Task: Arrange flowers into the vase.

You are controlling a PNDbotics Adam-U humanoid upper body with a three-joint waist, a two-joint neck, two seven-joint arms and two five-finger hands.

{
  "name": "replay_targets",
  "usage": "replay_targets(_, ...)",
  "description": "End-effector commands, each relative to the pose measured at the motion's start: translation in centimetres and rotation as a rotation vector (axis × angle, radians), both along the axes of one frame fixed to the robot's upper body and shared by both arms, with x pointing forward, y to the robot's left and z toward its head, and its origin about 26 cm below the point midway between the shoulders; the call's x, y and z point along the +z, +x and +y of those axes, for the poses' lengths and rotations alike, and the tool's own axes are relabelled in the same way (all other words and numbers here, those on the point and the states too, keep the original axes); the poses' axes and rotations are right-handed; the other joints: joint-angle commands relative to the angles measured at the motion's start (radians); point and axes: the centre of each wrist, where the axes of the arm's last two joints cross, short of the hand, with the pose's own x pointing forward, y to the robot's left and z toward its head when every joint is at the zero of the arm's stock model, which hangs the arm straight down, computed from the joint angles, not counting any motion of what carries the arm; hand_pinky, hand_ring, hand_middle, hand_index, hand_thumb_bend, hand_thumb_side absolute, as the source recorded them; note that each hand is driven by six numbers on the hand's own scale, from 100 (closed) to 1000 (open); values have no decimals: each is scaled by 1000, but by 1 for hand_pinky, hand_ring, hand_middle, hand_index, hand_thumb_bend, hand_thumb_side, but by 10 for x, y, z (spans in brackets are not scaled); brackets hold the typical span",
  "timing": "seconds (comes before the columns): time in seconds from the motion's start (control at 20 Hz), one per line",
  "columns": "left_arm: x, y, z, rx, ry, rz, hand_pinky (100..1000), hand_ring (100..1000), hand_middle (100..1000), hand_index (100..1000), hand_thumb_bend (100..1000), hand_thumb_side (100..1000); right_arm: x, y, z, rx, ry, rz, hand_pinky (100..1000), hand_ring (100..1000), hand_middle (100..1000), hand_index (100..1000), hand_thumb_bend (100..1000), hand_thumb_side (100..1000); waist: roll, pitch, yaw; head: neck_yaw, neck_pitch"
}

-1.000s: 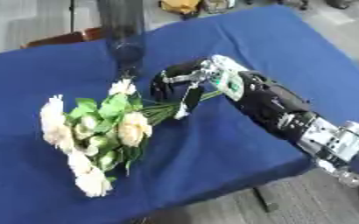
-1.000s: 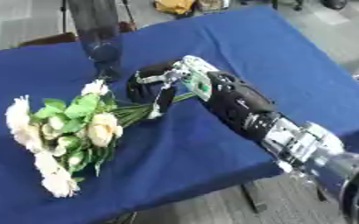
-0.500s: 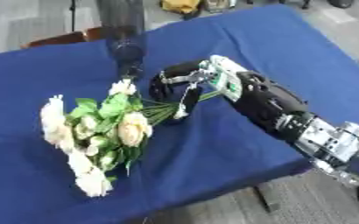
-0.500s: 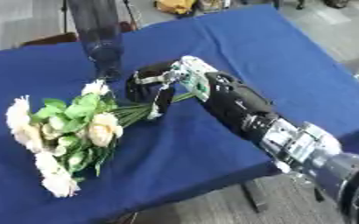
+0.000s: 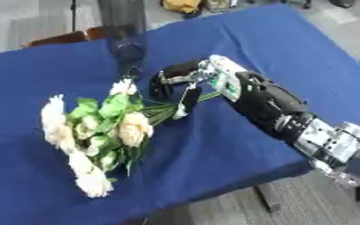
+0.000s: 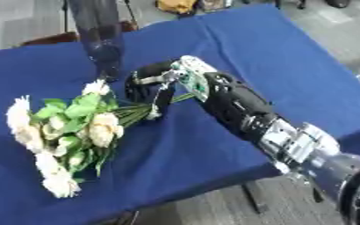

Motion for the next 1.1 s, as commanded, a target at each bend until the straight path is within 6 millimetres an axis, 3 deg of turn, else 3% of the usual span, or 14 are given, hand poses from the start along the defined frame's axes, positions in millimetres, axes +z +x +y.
replay_targets(0.05,9,0,3,1,6,-30,531,551,610,819,307,962,6,2,0,352,-307,116,524,605,770,649,432,419,16,8,2,0,5)
replay_targets(0.6,8,0,3,2,5,-30,531,552,610,824,304,964,3,2,4,355,-336,117,515,596,765,634,374,430,19,10,2,-1,5)
replay_targets(1.1,8,0,3,2,5,-29,531,552,610,824,304,964,0,2,5,352,-342,127,515,596,765,634,374,430,20,11,2,-1,5)
